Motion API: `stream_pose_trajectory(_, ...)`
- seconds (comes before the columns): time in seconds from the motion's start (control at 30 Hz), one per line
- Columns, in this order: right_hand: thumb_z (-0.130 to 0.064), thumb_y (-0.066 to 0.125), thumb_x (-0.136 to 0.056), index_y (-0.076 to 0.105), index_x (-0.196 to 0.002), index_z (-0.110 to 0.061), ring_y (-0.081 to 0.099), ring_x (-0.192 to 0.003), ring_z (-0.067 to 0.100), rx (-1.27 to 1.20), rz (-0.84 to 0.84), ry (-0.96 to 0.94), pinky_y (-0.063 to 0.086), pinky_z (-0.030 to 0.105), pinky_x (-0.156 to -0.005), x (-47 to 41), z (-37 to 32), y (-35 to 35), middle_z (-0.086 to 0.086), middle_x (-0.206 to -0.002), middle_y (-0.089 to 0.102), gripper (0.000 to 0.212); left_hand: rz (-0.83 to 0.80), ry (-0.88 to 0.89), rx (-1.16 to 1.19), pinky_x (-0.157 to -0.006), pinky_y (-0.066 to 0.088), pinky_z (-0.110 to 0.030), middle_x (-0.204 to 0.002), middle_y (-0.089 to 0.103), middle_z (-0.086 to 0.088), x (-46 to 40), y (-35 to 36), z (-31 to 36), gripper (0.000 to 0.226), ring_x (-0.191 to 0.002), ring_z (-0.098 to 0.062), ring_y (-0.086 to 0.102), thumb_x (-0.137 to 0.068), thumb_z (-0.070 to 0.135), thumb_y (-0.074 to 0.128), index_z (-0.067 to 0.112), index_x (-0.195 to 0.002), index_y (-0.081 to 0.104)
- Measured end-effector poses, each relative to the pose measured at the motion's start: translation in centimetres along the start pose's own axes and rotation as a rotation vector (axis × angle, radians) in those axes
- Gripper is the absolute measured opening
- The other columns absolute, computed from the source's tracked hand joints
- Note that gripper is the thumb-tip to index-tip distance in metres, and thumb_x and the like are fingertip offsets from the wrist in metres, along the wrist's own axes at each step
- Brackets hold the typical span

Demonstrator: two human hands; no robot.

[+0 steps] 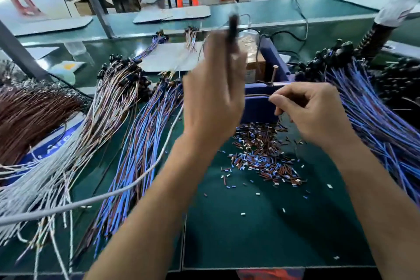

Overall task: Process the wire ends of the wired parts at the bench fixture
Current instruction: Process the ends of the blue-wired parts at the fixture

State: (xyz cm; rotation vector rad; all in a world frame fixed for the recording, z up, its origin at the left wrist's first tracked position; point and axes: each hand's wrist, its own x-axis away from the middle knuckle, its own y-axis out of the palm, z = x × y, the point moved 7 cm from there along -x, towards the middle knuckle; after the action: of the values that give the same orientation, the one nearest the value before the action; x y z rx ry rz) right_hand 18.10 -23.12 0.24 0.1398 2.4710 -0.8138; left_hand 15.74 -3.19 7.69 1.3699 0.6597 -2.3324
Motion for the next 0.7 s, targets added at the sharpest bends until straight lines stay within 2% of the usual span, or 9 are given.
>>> stream_pose_trajectory(0.03, -0.022, 0.075, -0.095, 0.075, -0.079, -0.026, 0.057, -0.051, 0.004, 0.032, -0.006, -0.005, 0.038, 0.012, -0.053, 0.2, 0.2, 0.0, -0.011, -0.064, 0.069, 0.017, -0.121, 0.036, -0.048, -0.049, 0.043, -0.031, -0.082, 0.06, 0.004, 1.5, 1.3, 0.5, 0.011, -0.061, -0.016, 0.056, -0.104, 0.011, 0.053, 0.004, -0.113, 0.053)
stream_pose_trajectory(0.1, -0.024, 0.074, -0.094, 0.069, -0.076, -0.037, 0.061, -0.057, 0.001, 0.061, -0.023, -0.037, 0.041, 0.014, -0.056, 0.3, 0.3, 0.5, -0.012, -0.064, 0.068, 0.023, -0.381, 0.076, -0.145, -0.052, 0.049, -0.044, -0.101, 0.063, -0.002, 5.4, 4.2, 1.7, 0.019, -0.072, -0.032, 0.062, -0.098, 0.009, 0.055, 0.01, -0.115, 0.062)
stream_pose_trajectory(0.2, -0.026, 0.069, -0.094, 0.072, -0.082, -0.028, 0.063, -0.066, -0.002, 0.054, -0.039, -0.115, 0.047, 0.02, -0.063, 0.6, 0.0, 1.2, -0.017, -0.071, 0.067, 0.012, -0.569, -0.01, -0.2, -0.058, 0.052, -0.049, -0.117, 0.062, -0.003, 7.8, 6.7, 0.0, 0.044, -0.083, -0.042, 0.063, -0.087, 0.008, 0.056, 0.017, -0.13, 0.058)
stream_pose_trajectory(0.27, -0.027, 0.072, -0.094, 0.076, -0.086, -0.023, 0.063, -0.07, -0.006, 0.072, -0.041, -0.126, 0.047, 0.019, -0.067, 0.9, 0.5, 1.7, -0.022, -0.076, 0.067, 0.01, -0.639, -0.051, -0.2, -0.063, 0.053, -0.05, -0.116, 0.064, -0.002, 8.7, 7.0, -0.9, 0.043, -0.088, -0.043, 0.064, -0.09, 0.01, 0.058, 0.019, -0.132, 0.055)
stream_pose_trajectory(0.37, -0.029, 0.081, -0.089, 0.08, -0.086, -0.018, 0.069, -0.07, 0.006, 0.035, -0.001, -0.023, 0.051, 0.022, -0.068, 1.3, 2.5, 1.4, -0.012, -0.075, 0.074, 0.012, -0.575, -0.073, -0.202, -0.065, 0.051, -0.05, -0.099, 0.069, -0.003, 8.8, 6.2, -2.3, 0.017, -0.084, -0.039, 0.064, -0.096, 0.011, 0.059, 0.013, -0.112, 0.065)
stream_pose_trajectory(0.47, -0.028, 0.081, -0.089, 0.079, -0.083, -0.023, 0.07, -0.064, 0.008, -0.064, 0.047, 0.077, 0.05, 0.017, -0.063, 1.6, 4.2, 0.6, -0.012, -0.07, 0.074, 0.008, -0.459, -0.151, -0.246, -0.062, 0.049, -0.046, -0.088, 0.069, -0.004, 8.7, 5.0, -3.8, 0.016, -0.076, -0.035, 0.062, -0.089, 0.002, 0.061, 0.012, -0.1, 0.068)
stream_pose_trajectory(0.57, -0.025, 0.08, -0.09, 0.078, -0.081, -0.026, 0.069, -0.061, 0.005, -0.164, 0.079, 0.146, 0.048, 0.014, -0.062, 1.6, 5.1, 0.4, -0.011, -0.069, 0.075, 0.009, -0.409, -0.213, -0.243, -0.062, 0.05, -0.044, -0.089, 0.07, -0.003, 9.0, 4.6, -4.2, 0.023, -0.078, -0.033, 0.064, -0.083, -0.002, 0.063, 0.012, -0.101, 0.068)
stream_pose_trajectory(0.7, -0.014, 0.081, -0.088, 0.078, -0.081, -0.026, 0.068, -0.062, 0.002, -0.24, 0.0, 0.103, 0.049, 0.014, -0.063, 1.7, 3.9, 2.1, -0.009, -0.07, 0.075, 0.014, -0.497, -0.121, -0.112, -0.075, 0.054, -0.046, -0.103, 0.073, -0.005, 9.3, 6.1, -3.1, 0.022, -0.092, -0.03, 0.069, -0.091, 0.008, 0.069, 0.01, -0.113, 0.071)
